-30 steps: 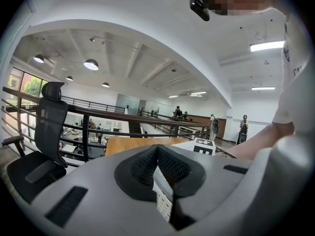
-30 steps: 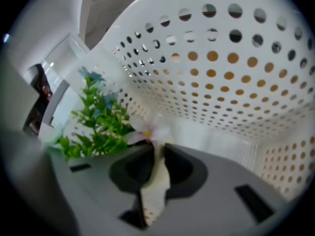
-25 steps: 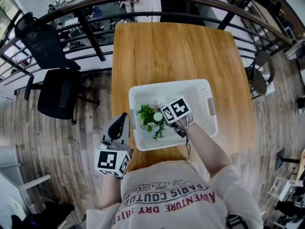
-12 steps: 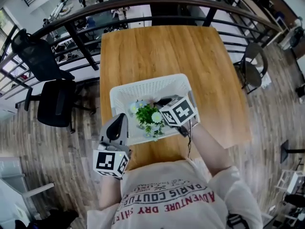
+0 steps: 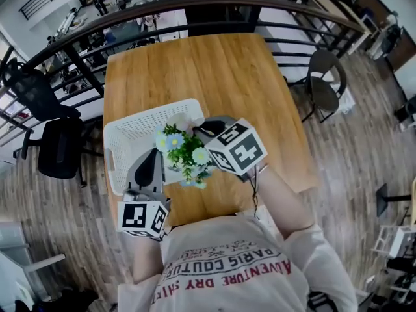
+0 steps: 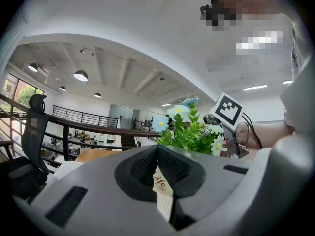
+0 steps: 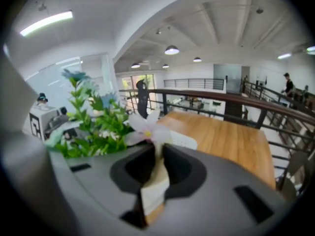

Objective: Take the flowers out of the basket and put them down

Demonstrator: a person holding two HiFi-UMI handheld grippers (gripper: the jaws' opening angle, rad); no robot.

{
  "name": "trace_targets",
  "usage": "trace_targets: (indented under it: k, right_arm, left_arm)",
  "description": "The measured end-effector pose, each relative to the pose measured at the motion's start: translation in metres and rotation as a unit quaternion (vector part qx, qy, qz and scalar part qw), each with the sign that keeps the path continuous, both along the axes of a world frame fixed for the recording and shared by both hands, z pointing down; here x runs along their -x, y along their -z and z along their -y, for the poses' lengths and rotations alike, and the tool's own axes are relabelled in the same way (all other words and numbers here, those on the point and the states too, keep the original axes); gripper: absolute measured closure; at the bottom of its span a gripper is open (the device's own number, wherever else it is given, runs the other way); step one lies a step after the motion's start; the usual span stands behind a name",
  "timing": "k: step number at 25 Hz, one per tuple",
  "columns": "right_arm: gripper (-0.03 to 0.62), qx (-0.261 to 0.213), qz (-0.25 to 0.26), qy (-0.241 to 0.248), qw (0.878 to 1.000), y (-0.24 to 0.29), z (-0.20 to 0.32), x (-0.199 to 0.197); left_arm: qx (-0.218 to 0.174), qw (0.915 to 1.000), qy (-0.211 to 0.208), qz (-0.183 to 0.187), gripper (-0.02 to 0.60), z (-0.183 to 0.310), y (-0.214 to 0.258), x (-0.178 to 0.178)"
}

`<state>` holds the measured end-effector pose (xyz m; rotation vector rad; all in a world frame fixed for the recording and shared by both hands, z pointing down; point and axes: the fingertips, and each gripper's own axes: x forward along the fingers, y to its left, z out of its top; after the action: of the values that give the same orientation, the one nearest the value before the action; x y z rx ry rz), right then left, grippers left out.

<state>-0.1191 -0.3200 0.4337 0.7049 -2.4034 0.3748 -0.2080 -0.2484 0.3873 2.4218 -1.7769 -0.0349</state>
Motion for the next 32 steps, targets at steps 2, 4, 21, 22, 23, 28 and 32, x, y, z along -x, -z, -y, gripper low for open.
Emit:
trace_targets:
  k: [2, 4, 21, 22, 23, 28, 32]
  right_arm:
    - [0.517, -0.013, 0.008, -0.004, 1.0, 0.011, 0.007, -0.034]
    - [0.519, -0.025, 0.008, -0.009, 1.0, 0.017, 0.013, -0.068]
    - [0.519, 0.046, -0.036, -0.079, 0.995, -0.089, 0.044, -0.252]
    - [0.518, 0.06, -0.04, -0.083, 0.994, -0.103, 0.045, -0.256]
    - [0.517, 0.072, -0.044, -0.088, 0.993, -0.117, 0.046, -0.26]
    - [0.517, 0.12, -0.065, -0.105, 0.985, -0.18, 0.05, -0.268]
    - [0.517, 0.159, -0.077, -0.105, 0.979, -0.218, 0.043, -0.263]
  left_arm:
    - [-0.008, 1.0, 0.003, -0.001, 0.555, 0.006, 0.006, -0.028]
    - [-0.015, 0.9999, 0.004, 0.001, 0.555, 0.011, 0.009, -0.056]
    - [0.002, 0.9993, -0.014, 0.033, 0.555, 0.031, -0.017, -0.208]
    - [0.005, 0.9993, -0.011, 0.036, 0.555, 0.031, -0.019, -0.209]
    - [0.008, 0.9992, -0.008, 0.038, 0.555, 0.03, -0.02, -0.209]
    - [0.024, 0.9987, 0.009, 0.045, 0.555, 0.027, -0.031, -0.2]
    - [0.038, 0.9979, 0.026, 0.044, 0.555, 0.024, -0.04, -0.187]
